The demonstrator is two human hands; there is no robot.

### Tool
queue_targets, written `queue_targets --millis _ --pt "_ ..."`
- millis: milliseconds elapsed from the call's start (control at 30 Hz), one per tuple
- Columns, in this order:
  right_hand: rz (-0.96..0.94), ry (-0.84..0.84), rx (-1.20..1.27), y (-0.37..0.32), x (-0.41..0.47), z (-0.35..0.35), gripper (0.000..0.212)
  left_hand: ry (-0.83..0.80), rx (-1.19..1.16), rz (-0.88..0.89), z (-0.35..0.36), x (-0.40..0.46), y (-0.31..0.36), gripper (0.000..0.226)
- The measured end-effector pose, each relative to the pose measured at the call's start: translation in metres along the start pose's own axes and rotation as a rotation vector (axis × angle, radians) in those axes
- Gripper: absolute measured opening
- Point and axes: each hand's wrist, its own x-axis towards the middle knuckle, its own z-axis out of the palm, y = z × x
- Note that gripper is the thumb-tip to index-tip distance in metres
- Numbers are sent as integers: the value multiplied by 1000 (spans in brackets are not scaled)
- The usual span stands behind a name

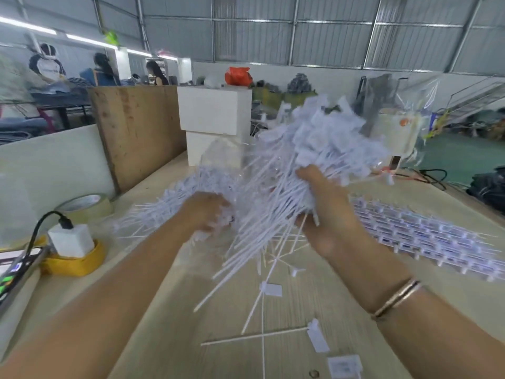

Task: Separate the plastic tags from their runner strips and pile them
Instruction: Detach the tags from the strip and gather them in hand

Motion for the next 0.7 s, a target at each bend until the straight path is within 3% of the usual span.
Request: queue_targets --millis 67,133,233,300,367,433,533,700 --pt "123 28 -65 31 2 3 15 86 -251 36 -14 5 4 22" --pt "212 33 -154 53 4 3 18 144 -350 124 -25 7 9 22" --pt "225 -33 -313 74 11 1 8 159 -473 200 -32 5 20 19" --pt "163 -24 -314 76 18 1 17 133 -528 220 -35 5 25 25" --pt "64 -5 -280 70 25 1 31 105 -525 237 -39 7 27 30" --pt "-45 -44 -372 65 30 2 28 107 -495 269 -42 5 32 23" --pt "-169 -263 -587 70 35 7 23 135 -468 344 -43 0 43 12" --pt "-98 -570 -1127 86 57 29 28 125 -171 558 -42 -14 49 31"
